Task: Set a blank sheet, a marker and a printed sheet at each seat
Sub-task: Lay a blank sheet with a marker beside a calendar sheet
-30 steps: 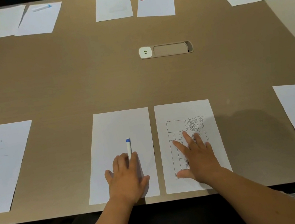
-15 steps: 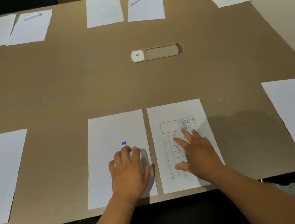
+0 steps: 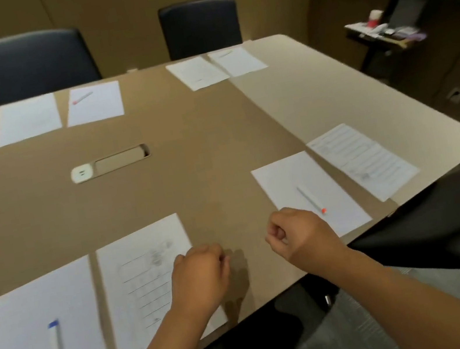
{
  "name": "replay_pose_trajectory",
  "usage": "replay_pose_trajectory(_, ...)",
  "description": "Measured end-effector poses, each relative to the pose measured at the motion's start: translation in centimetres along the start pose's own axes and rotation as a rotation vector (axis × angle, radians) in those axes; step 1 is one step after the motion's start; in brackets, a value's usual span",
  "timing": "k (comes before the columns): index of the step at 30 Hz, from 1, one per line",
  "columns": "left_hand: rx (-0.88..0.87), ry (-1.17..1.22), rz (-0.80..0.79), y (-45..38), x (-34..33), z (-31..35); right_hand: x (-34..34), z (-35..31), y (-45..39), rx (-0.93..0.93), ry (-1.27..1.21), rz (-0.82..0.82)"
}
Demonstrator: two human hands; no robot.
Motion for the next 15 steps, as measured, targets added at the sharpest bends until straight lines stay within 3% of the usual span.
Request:
replay_pose_trajectory(6, -0.001, 0.087, 0.062, -6.0, -5.5, 12.8, 6.8, 12.2, 0.4, 0.036, 0.064, -0.024)
replay_pose_trajectory(15, 0.054, 0.001, -0.104, -11.1, -12.7, 23.0, 12.7, 26.8, -0.1, -0.02, 0.134, -0.051)
Point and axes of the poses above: each hand's wrist, its own y-axis away from the middle knuckle, its own x-axis out of the back of the hand, z = x × y, the point moved 9 cm from there along -y, towards the middle knuckle, and after that the axes turned 8 degrees about y, right-handed, at the moved point
